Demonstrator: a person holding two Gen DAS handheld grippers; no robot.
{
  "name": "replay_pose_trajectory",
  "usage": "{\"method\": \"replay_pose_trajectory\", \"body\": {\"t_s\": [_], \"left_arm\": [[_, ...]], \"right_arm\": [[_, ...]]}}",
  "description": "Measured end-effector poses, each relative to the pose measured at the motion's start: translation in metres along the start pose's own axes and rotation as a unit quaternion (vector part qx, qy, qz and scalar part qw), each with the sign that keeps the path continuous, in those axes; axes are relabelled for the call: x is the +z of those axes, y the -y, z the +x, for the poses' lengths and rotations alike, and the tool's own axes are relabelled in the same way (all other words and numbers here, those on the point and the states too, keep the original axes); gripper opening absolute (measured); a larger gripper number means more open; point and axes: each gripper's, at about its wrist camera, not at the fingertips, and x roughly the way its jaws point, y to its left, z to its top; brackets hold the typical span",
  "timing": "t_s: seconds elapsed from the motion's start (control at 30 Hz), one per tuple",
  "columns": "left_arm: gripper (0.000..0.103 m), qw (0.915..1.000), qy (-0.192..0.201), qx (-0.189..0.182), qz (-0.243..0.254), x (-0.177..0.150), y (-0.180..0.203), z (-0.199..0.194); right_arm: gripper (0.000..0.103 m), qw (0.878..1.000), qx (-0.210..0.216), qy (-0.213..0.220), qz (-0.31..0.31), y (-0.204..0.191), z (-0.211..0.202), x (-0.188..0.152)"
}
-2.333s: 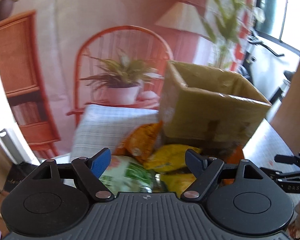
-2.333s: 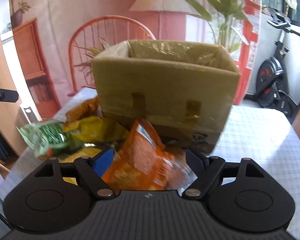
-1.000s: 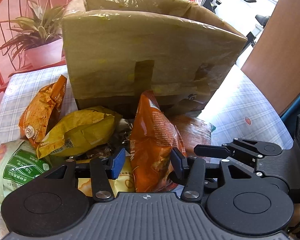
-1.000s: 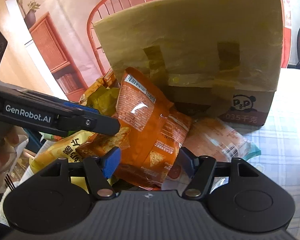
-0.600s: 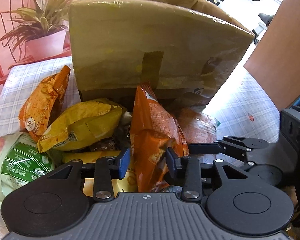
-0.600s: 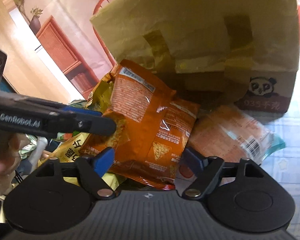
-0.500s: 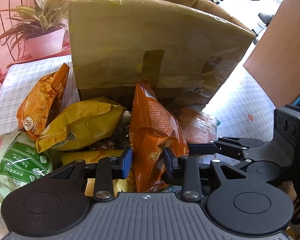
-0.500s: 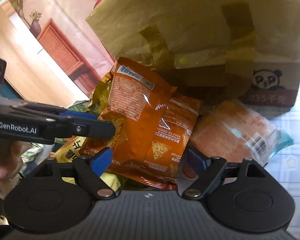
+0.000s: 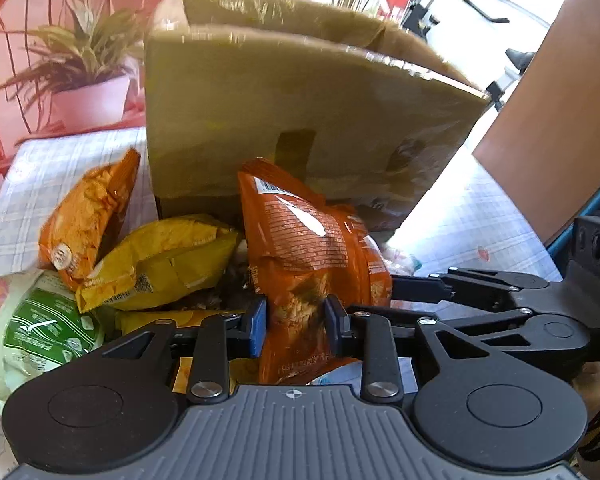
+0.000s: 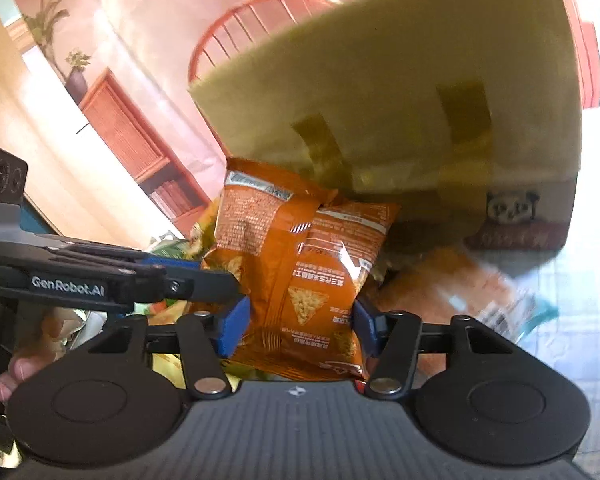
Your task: Organize snacks
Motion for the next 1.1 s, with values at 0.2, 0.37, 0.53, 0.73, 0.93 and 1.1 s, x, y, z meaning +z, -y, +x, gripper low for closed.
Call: {"method": "replay_pose_trajectory", "body": {"t_s": [0.2,0.37,0.53,0.73,0.93,1.1], "left_arm": [[0.032,0.9989,0.045,-0.014,-0.001,0.010,0.007,-0.026],[0.032,0.9963,0.082,-0.023,0.013,0.025,0.019,-0.047],[0.032,0.9912,0.126,-0.034,0.024,0.049,0.034,-0.070],[0.032,0.9851,0.165,-0.044,0.023,0.076,0.052,-0.087],[0.035,0.9850,0.164,-0.042,0.034,0.106,0.066,-0.076],[0.035,0.9882,0.144,-0.051,0.008,0.141,0.059,-0.045]], "right_arm": [[0.052,0.999,-0.020,0.034,-0.036,-0.025,-0.020,0.014],[0.051,0.995,-0.038,0.062,-0.063,-0.042,-0.041,0.028],[0.051,0.989,-0.055,0.093,-0.097,-0.059,-0.067,0.054],[0.051,0.980,-0.074,0.122,-0.136,-0.073,-0.092,0.089],[0.051,0.974,-0.099,0.130,-0.160,-0.076,-0.098,0.122],[0.051,0.975,-0.119,0.110,-0.151,-0.059,-0.082,0.154]]}}
